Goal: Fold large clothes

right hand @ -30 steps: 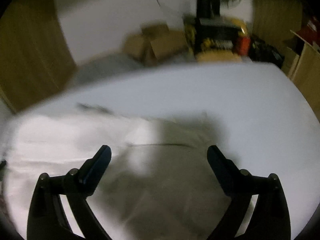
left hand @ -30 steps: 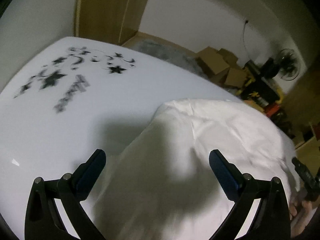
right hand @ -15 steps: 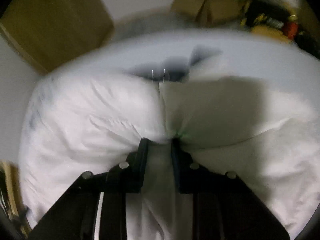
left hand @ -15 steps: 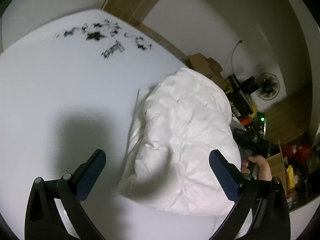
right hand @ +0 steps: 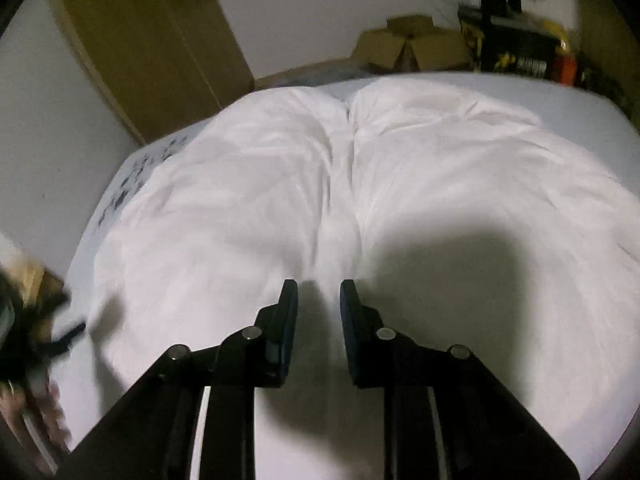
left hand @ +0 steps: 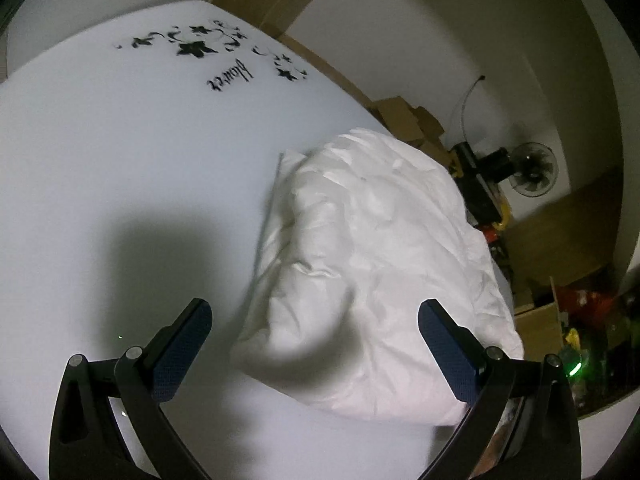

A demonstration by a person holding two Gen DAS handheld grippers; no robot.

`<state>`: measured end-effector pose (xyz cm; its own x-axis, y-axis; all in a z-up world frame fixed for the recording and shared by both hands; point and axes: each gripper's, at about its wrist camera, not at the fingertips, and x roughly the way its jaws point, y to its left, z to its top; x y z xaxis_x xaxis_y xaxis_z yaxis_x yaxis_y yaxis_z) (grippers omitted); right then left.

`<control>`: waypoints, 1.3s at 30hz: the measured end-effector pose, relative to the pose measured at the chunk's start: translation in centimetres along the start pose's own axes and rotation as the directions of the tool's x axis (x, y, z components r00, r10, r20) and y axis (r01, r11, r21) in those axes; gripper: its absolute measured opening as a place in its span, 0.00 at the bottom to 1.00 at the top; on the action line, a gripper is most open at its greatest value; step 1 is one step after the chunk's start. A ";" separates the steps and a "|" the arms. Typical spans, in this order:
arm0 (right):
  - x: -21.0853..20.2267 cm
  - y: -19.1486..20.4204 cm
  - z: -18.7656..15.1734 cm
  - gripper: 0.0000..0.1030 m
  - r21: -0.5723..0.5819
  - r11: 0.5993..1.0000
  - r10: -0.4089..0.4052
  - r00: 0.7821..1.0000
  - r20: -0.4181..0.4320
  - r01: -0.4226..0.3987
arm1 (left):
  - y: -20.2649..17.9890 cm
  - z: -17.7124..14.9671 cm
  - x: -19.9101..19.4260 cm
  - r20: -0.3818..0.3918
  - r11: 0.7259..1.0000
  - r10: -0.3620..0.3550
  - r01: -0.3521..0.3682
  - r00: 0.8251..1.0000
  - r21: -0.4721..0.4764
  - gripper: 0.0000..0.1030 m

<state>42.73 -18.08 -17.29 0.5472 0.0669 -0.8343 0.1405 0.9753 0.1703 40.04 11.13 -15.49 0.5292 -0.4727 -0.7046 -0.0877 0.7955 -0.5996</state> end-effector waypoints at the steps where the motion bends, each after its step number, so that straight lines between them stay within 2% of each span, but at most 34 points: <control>1: 1.4 0.5 -0.8 0.21 -0.054 0.998 -0.036 0.999 0.009 0.037 | 0.1 0.1 0.3 -0.008 1.000 0.003 -0.003 1.000 -0.007 1.00; 2: 1.3 0.6 -1.3 0.21 -0.071 0.996 -0.046 0.999 0.028 0.048 | 0.2 0.2 0.6 -0.022 1.000 0.006 -0.006 1.000 -0.018 1.00; 4: 0.3 0.5 -1.2 0.22 -0.031 0.999 -0.033 0.999 0.007 0.033 | 0.2 0.0 0.6 -0.037 1.000 -0.002 0.001 0.999 -0.022 1.00; 6: -2.1 0.5 -2.0 0.22 -0.001 0.999 0.033 0.999 0.023 -0.033 | 0.2 -0.4 -0.1 -0.030 1.000 -0.015 0.015 0.999 0.000 1.00; 8: -0.1 1.2 -3.2 0.22 -0.055 0.999 -0.002 0.999 -0.034 0.001 | 0.6 -0.6 -0.2 -0.029 1.000 -0.025 0.024 0.999 -0.015 1.00; 10: 1.2 0.7 -3.2 0.22 -0.072 0.997 0.011 1.000 -0.021 -0.012 | 0.9 -0.7 0.2 -0.052 0.998 -0.040 0.037 0.998 -0.041 1.00; 11: 1.1 0.0 -2.5 0.22 -0.012 0.998 0.059 0.997 -0.052 -0.060 | 1.0 -1.0 0.5 -0.069 0.997 -0.056 0.052 0.996 -0.054 1.00; 13: -0.1 -1.7 -2.0 0.23 0.079 0.986 0.152 0.987 -0.053 -0.148 | 1.3 -1.9 0.7 -0.105 0.986 -0.147 0.137 0.984 -0.093 1.00; 16: -1.8 -2.4 -2.2 0.28 0.065 0.988 0.140 0.990 0.003 -0.140 | 1.7 -3.1 1.1 -0.128 0.968 -0.226 0.209 0.966 -0.137 1.00; 18: -2.4 -2.4 -3.1 0.33 0.071 0.987 0.144 0.990 0.007 -0.144 | 2.0 -3.5 1.7 -0.131 0.966 -0.225 0.203 0.966 -0.161 1.00; 23: -3.6 -1.6 -3.7 0.34 0.068 0.982 0.175 0.985 -0.004 -0.174 | 2.1 -4.2 3.5 -0.147 0.954 -0.247 0.214 0.958 -0.209 1.00; 25: -3.7 -1.1 -3.5 0.35 0.056 0.982 0.180 0.984 0.001 -0.180 | 1.9 -4.3 3.8 -0.132 0.956 -0.238 0.208 0.962 -0.204 1.00; 31: -4.5 -1.4 -3.9 0.41 0.047 0.980 0.195 0.981 -0.001 -0.195 | 2.1 -2.1 5.7 -0.093 0.945 -0.248 0.220 0.964 -0.241 1.00; 36: -3.5 -2.6 -3.0 0.42 0.084 0.984 0.158 0.987 -0.010 -0.157 | 1.6 -0.5 7.2 -0.102 0.944 -0.227 0.193 0.969 -0.268 1.00; 39: -3.7 -2.5 -0.5 0.42 0.092 0.989 0.117 0.993 0.029 -0.119 | 1.8 -0.6 7.1 -0.092 0.935 -0.228 0.191 0.969 -0.298 1.00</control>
<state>39.95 -20.67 -14.93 0.5834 0.1740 -0.7933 0.1499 0.9369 0.3158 43.18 8.99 -21.80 0.4555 -0.6741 -0.5815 -0.2321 0.5407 -0.8086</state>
